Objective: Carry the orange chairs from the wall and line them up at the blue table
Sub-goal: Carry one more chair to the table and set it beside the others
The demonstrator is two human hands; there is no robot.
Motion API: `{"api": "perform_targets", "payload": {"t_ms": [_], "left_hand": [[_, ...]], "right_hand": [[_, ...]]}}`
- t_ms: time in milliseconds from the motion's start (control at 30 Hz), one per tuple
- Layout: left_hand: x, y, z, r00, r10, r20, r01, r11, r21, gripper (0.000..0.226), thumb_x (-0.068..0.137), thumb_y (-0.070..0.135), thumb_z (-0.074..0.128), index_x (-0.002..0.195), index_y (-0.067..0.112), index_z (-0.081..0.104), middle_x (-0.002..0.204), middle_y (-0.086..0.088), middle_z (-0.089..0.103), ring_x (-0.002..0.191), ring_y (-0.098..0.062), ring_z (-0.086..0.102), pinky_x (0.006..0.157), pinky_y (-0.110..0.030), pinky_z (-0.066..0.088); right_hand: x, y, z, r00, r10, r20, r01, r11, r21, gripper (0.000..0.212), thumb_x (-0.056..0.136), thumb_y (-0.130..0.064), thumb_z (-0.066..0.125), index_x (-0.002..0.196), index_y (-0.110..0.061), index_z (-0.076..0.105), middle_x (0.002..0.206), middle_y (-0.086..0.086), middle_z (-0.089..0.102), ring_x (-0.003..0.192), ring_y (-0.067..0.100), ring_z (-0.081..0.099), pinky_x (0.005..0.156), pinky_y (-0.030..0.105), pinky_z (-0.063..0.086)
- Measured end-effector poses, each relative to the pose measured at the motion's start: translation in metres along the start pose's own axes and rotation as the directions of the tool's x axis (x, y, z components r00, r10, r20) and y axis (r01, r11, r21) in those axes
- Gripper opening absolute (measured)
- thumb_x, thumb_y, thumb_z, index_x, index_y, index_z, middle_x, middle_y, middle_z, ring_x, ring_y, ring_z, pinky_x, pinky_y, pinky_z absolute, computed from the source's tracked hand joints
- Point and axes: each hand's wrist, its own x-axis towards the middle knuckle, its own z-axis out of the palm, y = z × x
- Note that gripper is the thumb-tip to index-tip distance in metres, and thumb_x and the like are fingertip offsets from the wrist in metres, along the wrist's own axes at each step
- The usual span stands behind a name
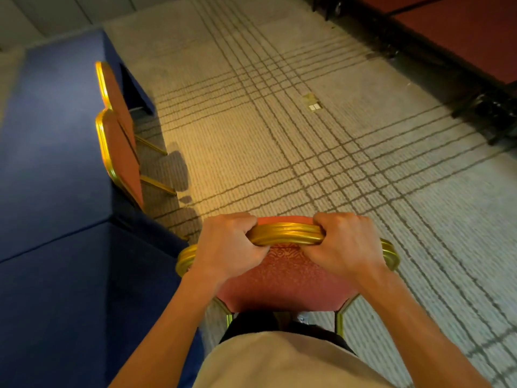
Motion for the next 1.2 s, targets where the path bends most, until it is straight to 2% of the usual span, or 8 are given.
{"api": "perform_targets", "payload": {"t_ms": [133, 200, 333, 500, 767, 867, 1000, 1200], "left_hand": [[0.037, -0.03, 0.008, 0.997, -0.079, -0.014, 0.079, 0.995, 0.058, 0.036, 0.066, 0.033, 0.074, 0.052, 0.022, 0.043, 0.049, 0.01, 0.045, 0.045, -0.008, 0.041, 0.046, -0.026, 0.03], [0.052, -0.048, 0.013, 0.994, -0.11, -0.014, 0.111, 0.991, 0.072, 0.038, 0.065, 0.034, 0.075, 0.051, 0.023, 0.042, 0.048, 0.01, 0.045, 0.046, -0.007, 0.04, 0.049, -0.024, 0.027], [0.1, -0.096, 0.025, 0.984, -0.177, -0.009, 0.177, 0.982, 0.069, 0.039, 0.064, 0.036, 0.075, 0.05, 0.02, 0.043, 0.048, 0.009, 0.045, 0.046, -0.012, 0.046, 0.047, -0.028, 0.035], [0.164, -0.158, 0.033, 0.977, -0.212, 0.002, 0.212, 0.976, 0.039, 0.043, 0.063, 0.039, 0.074, 0.051, 0.023, 0.036, 0.048, 0.008, 0.044, 0.047, -0.015, 0.048, 0.047, -0.03, 0.037], [0.255, -0.221, 0.015, 0.984, -0.164, -0.067, 0.166, 0.986, 0.029, 0.051, 0.062, 0.039, 0.073, 0.055, 0.031, 0.024, 0.05, 0.013, 0.026, 0.045, -0.016, 0.046, 0.045, -0.028, 0.034], [0.289, -0.242, 0.011, 0.986, -0.15, -0.075, 0.153, 0.988, 0.037, 0.055, 0.062, 0.037, 0.074, 0.056, 0.033, 0.02, 0.05, 0.012, 0.031, 0.044, -0.014, 0.042, 0.044, -0.029, 0.034], [0.326, -0.265, 0.018, 0.988, -0.132, -0.076, 0.137, 0.988, 0.065, 0.043, 0.062, 0.036, 0.077, 0.054, 0.026, 0.035, 0.05, 0.005, 0.047, 0.045, -0.015, 0.046, 0.044, -0.028, 0.033], [0.397, -0.306, 0.04, 0.983, -0.134, -0.123, 0.145, 0.985, 0.089, 0.035, 0.069, 0.039, 0.066, 0.052, 0.023, 0.04, 0.049, 0.001, 0.05, 0.045, -0.019, 0.05, 0.044, -0.029, 0.035]], "right_hand": [[0.057, 0.003, 0.002, 0.998, -0.032, 0.05, 0.034, 0.999, -0.029, 0.04, 0.077, -0.06, 0.056, 0.057, -0.03, 0.037, 0.053, -0.013, 0.04, 0.059, 0.019, 0.056, 0.058, 0.029, 0.031], [0.084, 0.002, 0.007, 0.996, -0.031, 0.085, 0.035, 0.998, -0.049, 0.041, 0.08, -0.06, 0.058, 0.061, -0.027, 0.043, 0.059, -0.008, 0.054, 0.065, 0.02, 0.061, 0.06, 0.03, 0.032], [0.156, -0.002, 0.021, 0.992, -0.054, 0.11, 0.06, 0.997, -0.054, 0.042, 0.083, -0.059, 0.058, 0.062, -0.025, 0.048, 0.057, -0.009, 0.05, 0.062, 0.022, 0.061, 0.06, 0.031, 0.034], [0.248, -0.008, 0.032, 0.988, -0.077, 0.136, 0.089, 0.993, -0.084, 0.037, 0.08, -0.06, 0.057, 0.069, -0.024, 0.056, 0.068, -0.004, 0.066, 0.069, 0.023, 0.064, 0.062, 0.032, 0.035], [0.364, -0.025, 0.025, 0.99, -0.119, 0.076, 0.123, 0.991, -0.044, 0.032, 0.069, -0.06, 0.048, 0.059, -0.03, 0.04, 0.065, -0.003, 0.066, 0.064, 0.024, 0.064, 0.059, 0.031, 0.033], [0.404, -0.026, 0.025, 0.99, -0.129, 0.059, 0.13, 0.991, -0.025, 0.035, 0.069, -0.061, 0.047, 0.057, -0.031, 0.034, 0.061, -0.005, 0.064, 0.059, 0.023, 0.061, 0.057, 0.029, 0.031], [0.447, -0.017, 0.034, 0.988, -0.149, 0.029, 0.148, 0.989, 0.013, 0.032, 0.069, -0.062, 0.044, 0.058, -0.032, 0.036, 0.06, -0.004, 0.064, 0.057, 0.024, 0.062, 0.056, 0.028, 0.034], [0.538, 0.003, 0.047, 0.984, -0.166, 0.056, 0.167, 0.986, -0.017, 0.048, 0.078, -0.06, 0.06, 0.054, -0.025, 0.037, 0.063, -0.003, 0.065, 0.063, 0.024, 0.064, 0.058, 0.03, 0.031]]}}
